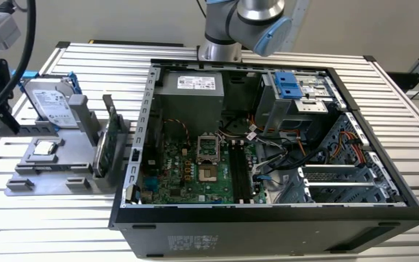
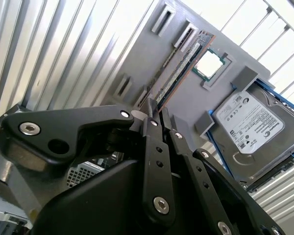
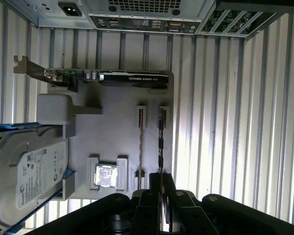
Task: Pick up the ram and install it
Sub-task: 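Pick up the ram and move it above insertion slot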
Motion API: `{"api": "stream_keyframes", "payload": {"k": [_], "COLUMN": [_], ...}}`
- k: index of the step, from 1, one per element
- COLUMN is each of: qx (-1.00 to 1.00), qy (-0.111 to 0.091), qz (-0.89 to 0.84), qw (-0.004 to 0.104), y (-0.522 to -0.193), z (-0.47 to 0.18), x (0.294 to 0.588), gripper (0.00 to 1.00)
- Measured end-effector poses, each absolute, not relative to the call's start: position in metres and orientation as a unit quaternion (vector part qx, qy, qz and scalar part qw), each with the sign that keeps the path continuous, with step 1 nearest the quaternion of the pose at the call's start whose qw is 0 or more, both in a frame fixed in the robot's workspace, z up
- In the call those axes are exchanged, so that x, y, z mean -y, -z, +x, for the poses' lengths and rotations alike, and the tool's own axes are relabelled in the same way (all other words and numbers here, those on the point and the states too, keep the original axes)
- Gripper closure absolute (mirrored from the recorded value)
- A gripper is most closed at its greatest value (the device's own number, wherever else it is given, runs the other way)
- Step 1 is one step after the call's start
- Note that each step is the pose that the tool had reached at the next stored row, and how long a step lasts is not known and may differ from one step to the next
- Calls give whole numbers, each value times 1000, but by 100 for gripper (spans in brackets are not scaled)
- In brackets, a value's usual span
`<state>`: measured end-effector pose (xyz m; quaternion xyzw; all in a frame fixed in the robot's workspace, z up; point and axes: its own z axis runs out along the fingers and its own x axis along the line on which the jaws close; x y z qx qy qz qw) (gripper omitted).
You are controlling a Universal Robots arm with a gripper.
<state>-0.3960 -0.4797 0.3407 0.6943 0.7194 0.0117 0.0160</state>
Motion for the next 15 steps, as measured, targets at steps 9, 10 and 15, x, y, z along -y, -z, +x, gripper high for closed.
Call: {"api": "stream_keyframes", "payload": {"k": [9,10,15], "qx": [-719,-719,-719], "qy": [-12,-12,-12], "qz": [694,694,694], "qw": [16,16,16], "y": [-345,-346,-347], "z": [-396,-396,-396], "x": [480,480,480], "gripper": [100,100,100]}}
